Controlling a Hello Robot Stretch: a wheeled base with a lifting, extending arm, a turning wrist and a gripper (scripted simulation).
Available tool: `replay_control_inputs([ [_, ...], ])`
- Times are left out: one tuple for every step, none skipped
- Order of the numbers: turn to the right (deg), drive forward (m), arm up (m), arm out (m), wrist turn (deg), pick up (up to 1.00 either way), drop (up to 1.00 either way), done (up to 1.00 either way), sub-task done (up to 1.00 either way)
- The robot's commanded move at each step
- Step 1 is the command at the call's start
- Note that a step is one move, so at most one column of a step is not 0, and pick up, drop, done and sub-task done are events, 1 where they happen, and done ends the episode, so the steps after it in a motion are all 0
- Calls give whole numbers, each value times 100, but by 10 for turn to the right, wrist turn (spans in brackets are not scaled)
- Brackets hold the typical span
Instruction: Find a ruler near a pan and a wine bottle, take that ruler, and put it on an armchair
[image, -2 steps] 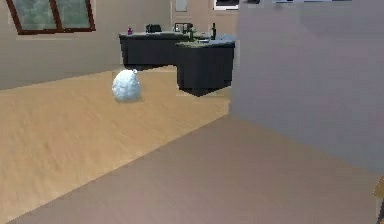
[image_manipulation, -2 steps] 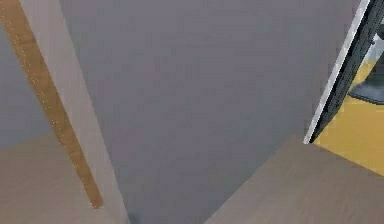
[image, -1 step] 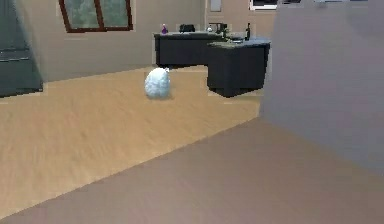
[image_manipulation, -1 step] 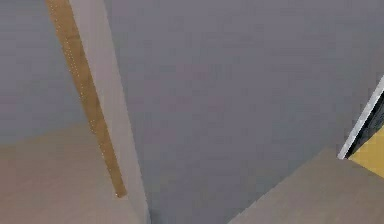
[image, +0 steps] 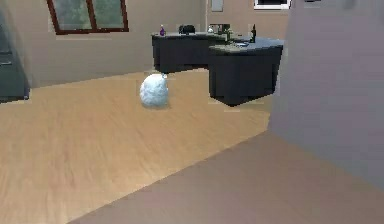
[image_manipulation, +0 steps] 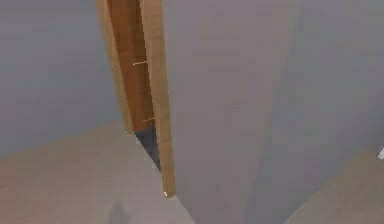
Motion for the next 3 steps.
replay_control_inputs([
  [60, 0, 0, 0, 0, 0, 0, 0, 0],
  [0, 100, 0, 0, 0, 0, 0, 0, 0],
  [30, 0, 0, 0, 0, 0, 0, 0, 0],
])
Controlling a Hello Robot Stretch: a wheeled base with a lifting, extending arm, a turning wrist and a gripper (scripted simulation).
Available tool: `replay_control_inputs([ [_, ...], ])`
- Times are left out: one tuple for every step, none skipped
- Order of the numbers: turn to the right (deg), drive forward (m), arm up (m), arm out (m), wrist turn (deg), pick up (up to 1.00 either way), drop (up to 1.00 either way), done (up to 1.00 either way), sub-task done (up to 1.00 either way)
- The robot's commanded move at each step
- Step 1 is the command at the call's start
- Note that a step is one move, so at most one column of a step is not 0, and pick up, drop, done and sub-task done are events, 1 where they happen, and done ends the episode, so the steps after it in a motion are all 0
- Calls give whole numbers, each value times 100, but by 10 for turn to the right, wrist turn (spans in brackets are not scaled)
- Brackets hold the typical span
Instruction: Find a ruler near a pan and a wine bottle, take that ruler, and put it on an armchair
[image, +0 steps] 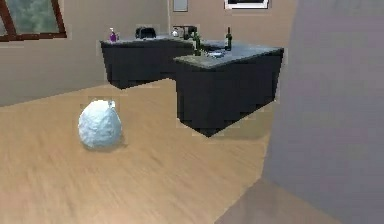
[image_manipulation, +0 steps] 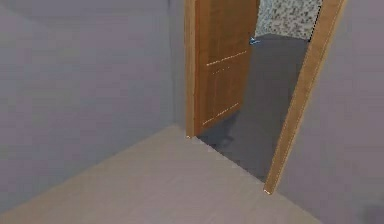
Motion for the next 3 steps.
replay_control_inputs([
  [0, 100, 0, 0, 0, 0, 0, 0, 0],
  [0, 60, 0, 0, 0, 0, 0, 0, 0],
  [-360, 0, 0, 0, 0, 0, 0, 0, 0],
])
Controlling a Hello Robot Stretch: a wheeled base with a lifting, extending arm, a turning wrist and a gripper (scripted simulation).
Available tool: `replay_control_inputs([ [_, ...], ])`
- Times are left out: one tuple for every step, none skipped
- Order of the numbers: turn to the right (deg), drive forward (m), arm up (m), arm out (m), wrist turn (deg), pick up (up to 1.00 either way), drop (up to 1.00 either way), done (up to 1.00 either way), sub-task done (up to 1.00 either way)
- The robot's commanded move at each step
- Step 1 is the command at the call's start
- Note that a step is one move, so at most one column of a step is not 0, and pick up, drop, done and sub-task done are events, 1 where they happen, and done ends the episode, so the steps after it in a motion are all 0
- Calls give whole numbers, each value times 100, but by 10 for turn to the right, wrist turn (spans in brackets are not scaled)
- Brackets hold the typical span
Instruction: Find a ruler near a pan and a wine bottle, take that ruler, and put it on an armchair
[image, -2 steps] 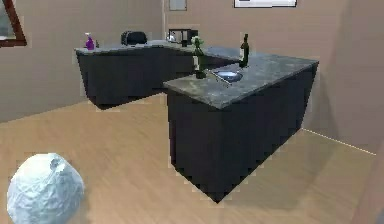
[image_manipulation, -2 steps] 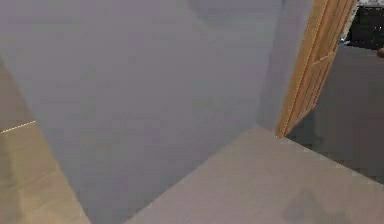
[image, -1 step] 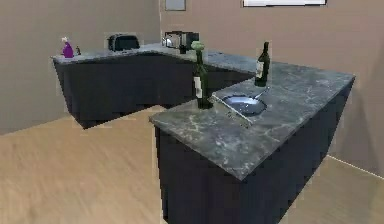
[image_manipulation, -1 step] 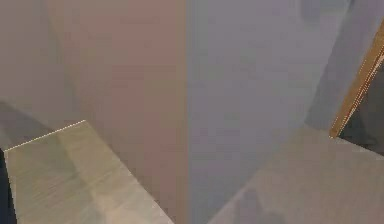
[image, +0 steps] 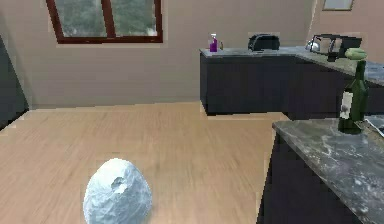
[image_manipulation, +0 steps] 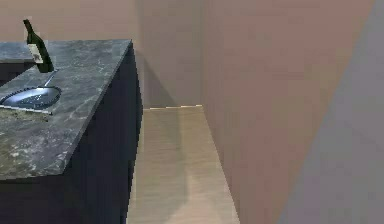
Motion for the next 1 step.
replay_control_inputs([
  [0, 5, 0, 0, 0, 0, 0, 0, 0],
])
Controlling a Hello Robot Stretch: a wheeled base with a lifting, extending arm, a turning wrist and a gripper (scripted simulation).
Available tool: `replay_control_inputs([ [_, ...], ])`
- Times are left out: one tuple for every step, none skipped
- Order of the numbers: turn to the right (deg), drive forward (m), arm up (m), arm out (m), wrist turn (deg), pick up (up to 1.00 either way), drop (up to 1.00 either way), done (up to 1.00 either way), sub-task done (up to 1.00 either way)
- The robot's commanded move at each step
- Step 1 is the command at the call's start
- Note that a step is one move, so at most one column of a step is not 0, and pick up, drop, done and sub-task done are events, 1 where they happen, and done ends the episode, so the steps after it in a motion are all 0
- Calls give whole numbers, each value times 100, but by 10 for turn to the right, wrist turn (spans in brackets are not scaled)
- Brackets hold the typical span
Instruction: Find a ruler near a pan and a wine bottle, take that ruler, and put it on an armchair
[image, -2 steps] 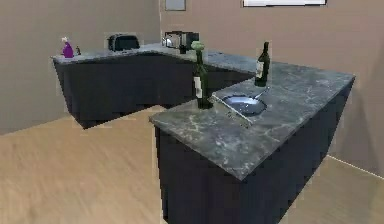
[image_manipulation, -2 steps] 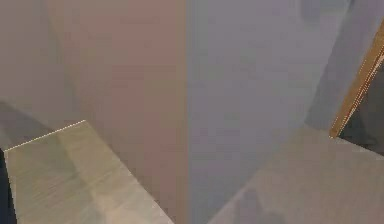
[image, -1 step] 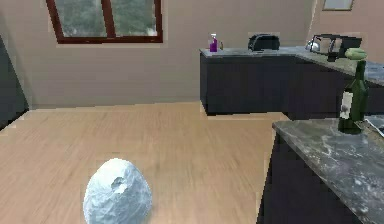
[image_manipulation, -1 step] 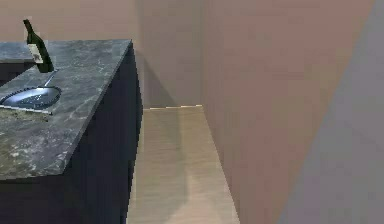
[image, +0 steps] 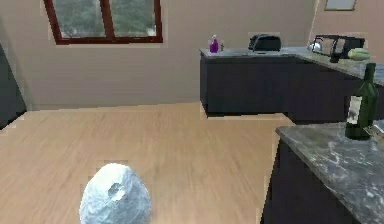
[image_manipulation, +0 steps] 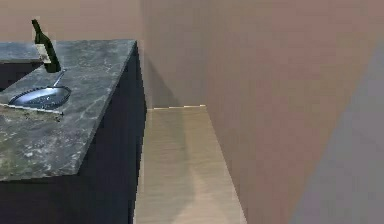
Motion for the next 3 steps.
replay_control_inputs([
  [-150, 0, 0, 0, 0, 0, 0, 0, 0],
  [0, 10, 0, 0, 0, 0, 0, 0, 0],
  [-120, 0, 0, 0, 0, 0, 0, 0, 0],
])
